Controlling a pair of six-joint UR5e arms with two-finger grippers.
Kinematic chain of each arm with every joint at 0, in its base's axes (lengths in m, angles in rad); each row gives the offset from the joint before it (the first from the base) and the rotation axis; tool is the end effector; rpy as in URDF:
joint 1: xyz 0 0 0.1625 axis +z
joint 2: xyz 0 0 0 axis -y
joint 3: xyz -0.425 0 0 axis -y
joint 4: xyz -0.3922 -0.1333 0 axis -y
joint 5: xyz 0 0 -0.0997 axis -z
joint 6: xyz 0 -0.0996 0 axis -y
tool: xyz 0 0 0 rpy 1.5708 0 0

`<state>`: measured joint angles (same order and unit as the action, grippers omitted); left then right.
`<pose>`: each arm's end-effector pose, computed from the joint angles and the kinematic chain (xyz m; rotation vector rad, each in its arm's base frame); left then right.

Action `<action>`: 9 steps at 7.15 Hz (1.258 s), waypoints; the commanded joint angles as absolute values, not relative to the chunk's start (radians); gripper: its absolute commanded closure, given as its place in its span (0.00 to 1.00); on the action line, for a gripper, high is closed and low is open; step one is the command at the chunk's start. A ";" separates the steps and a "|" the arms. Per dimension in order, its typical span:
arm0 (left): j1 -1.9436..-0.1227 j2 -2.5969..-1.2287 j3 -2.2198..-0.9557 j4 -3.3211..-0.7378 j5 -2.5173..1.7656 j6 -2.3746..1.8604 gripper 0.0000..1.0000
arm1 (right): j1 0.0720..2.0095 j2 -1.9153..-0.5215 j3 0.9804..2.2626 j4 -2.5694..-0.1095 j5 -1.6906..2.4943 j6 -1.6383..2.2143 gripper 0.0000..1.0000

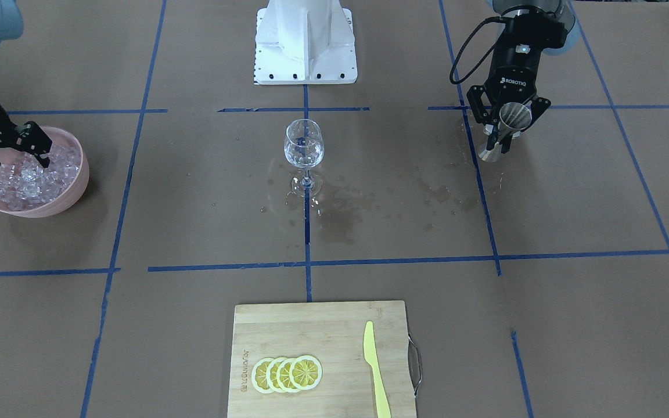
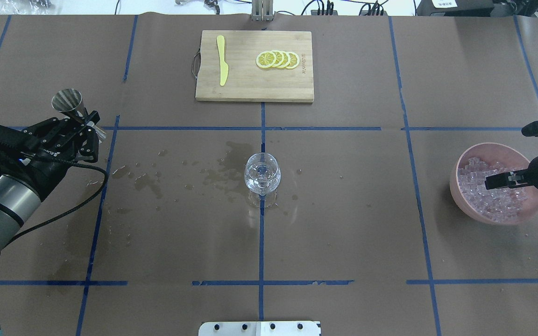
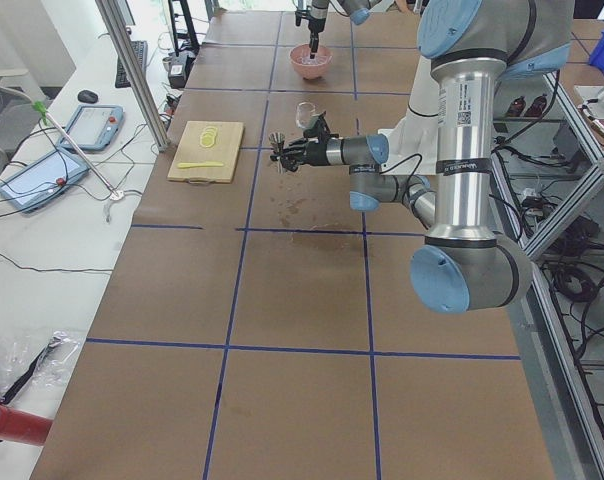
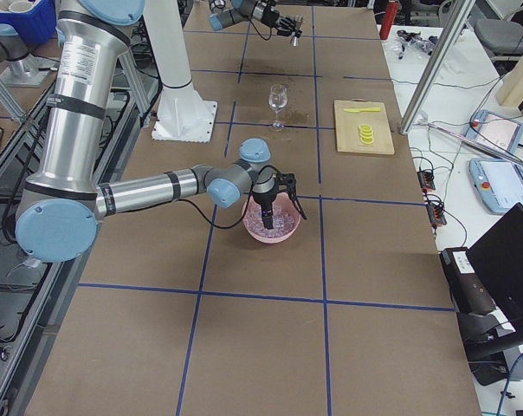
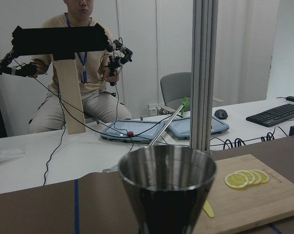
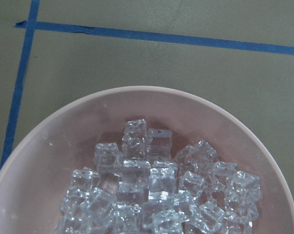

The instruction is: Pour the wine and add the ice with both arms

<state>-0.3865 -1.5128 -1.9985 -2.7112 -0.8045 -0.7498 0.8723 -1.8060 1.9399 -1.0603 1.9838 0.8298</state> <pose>0.3116 -0.3453 0.3499 1.2957 0.8166 -0.2317 -0.2013 -0.3848 0.5365 0.1826 -0.7266 -0.0079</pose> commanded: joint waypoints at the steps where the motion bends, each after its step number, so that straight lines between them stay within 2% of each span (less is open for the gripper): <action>1: -0.387 -1.471 -1.994 -2.746 -0.805 -0.750 1.00 | 0.871 -1.783 1.916 -1.062 1.985 0.828 0.04; 6: -0.387 -1.468 -1.990 -2.758 -0.807 -0.750 1.00 | 0.868 -1.770 1.885 -1.062 2.000 0.825 0.12; 9: -0.387 -1.468 -1.990 -2.758 -0.807 -0.750 1.00 | 0.867 -1.772 1.888 -1.062 2.043 0.827 0.23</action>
<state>-0.3866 -1.4680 -1.9896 -2.7581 -0.8068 -0.7501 0.8671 -1.7706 1.8867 -1.0619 2.0299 0.8269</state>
